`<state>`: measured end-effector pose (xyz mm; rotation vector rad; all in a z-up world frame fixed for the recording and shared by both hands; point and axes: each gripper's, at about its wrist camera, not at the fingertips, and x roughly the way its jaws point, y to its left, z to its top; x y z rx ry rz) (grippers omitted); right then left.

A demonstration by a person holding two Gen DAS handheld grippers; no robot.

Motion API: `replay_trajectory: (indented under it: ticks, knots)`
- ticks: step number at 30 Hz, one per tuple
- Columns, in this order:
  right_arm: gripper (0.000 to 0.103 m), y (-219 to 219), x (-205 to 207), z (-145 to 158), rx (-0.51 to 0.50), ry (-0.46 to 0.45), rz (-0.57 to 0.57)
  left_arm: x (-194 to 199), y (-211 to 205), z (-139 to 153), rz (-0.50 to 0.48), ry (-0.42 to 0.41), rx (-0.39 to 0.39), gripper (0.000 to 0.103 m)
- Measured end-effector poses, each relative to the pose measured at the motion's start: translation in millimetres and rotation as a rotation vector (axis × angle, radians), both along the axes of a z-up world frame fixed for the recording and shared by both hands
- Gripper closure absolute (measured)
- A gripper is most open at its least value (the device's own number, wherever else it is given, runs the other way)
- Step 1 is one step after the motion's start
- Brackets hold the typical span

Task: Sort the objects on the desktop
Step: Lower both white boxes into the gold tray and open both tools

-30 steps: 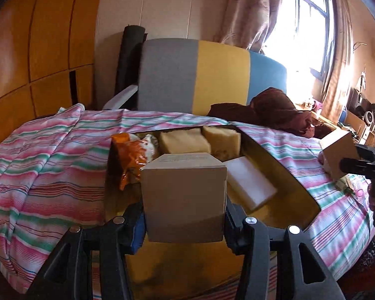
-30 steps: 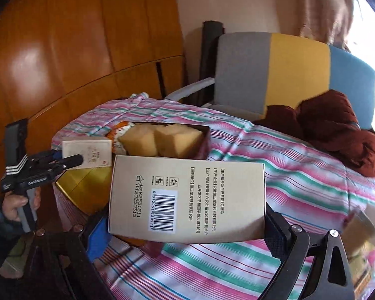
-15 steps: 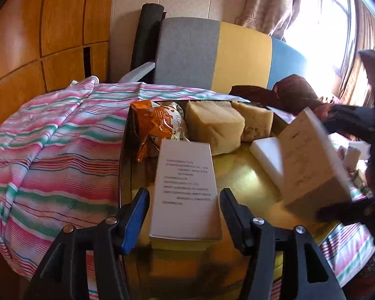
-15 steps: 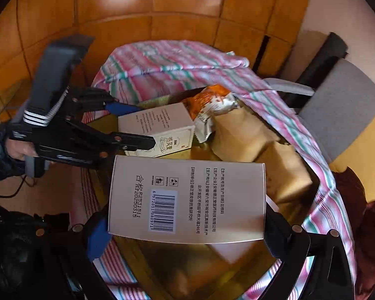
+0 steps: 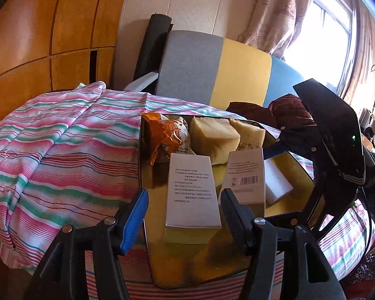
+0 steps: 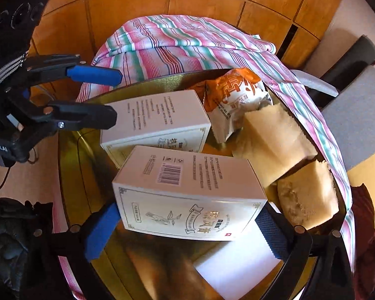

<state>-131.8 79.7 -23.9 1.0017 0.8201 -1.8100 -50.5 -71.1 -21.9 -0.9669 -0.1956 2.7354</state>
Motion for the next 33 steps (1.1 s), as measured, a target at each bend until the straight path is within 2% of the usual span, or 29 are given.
replay_trajectory:
  ticks: [5,13,16,19,23,27,33]
  knots:
    - [0.0,12,4,4,-0.037,-0.016,-0.022,-1,1,3,-0.009,-0.005,-0.006,0.042]
    - [0.002,34,10,12,-0.08,0.008,-0.073,-1,8,10,0.006,0.0,-0.043,0.044]
    - [0.01,35,15,11,-0.086,-0.018,-0.049,0,12,11,-0.025,-0.015,-0.02,0.046]
    - [0.011,28,17,10,-0.105,-0.063,-0.008,0,15,12,-0.055,-0.034,0.012,0.046]
    - [0.012,19,14,5,-0.114,-0.105,0.006,-7,11,7,-0.095,-0.091,0.096,0.046]
    - [0.012,8,3,0,-0.123,-0.111,-0.022,-13,14,4,-0.093,-0.103,0.095,0.046]
    - [0.012,-11,-2,-6,-0.114,-0.06,-0.034,-23,19,1,-0.089,-0.119,0.092,0.046]
